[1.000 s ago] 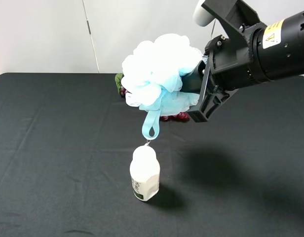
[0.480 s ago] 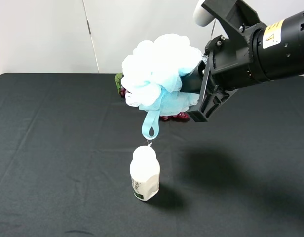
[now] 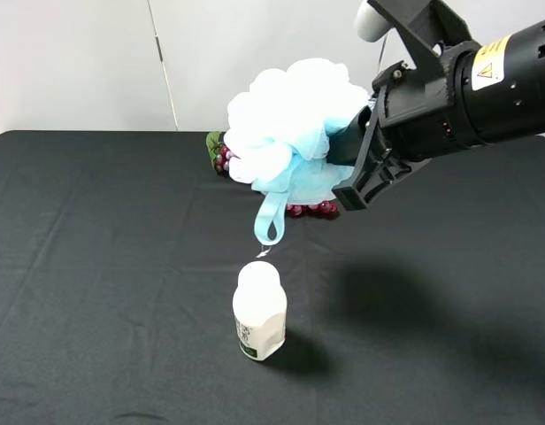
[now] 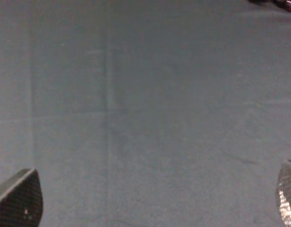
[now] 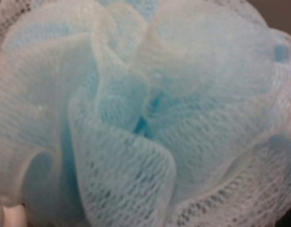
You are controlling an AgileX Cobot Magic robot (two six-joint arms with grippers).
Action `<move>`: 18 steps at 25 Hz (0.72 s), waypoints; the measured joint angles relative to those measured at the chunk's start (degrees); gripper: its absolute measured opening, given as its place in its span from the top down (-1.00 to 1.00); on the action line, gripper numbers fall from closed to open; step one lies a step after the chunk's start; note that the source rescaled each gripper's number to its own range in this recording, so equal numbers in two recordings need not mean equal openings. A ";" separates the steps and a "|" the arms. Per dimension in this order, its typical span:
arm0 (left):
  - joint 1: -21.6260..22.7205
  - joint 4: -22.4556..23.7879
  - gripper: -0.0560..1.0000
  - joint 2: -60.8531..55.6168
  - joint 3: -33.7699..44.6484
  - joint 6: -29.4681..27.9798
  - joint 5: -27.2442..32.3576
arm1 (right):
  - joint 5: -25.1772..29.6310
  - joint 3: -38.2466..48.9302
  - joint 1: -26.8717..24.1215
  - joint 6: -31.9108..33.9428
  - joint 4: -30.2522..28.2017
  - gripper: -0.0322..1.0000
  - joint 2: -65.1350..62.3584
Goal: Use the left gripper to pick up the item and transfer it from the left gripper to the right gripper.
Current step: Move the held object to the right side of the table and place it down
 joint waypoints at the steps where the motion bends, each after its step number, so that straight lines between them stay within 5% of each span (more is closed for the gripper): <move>1: 0.90 0.00 -0.97 0.00 0.00 0.00 0.00 | 0.66 0.00 -0.58 0.91 -0.63 0.91 0.00; 18: 2.80 0.00 -0.97 -0.69 0.00 0.00 -0.02 | 11.72 0.00 -17.13 6.66 -8.00 0.94 0.00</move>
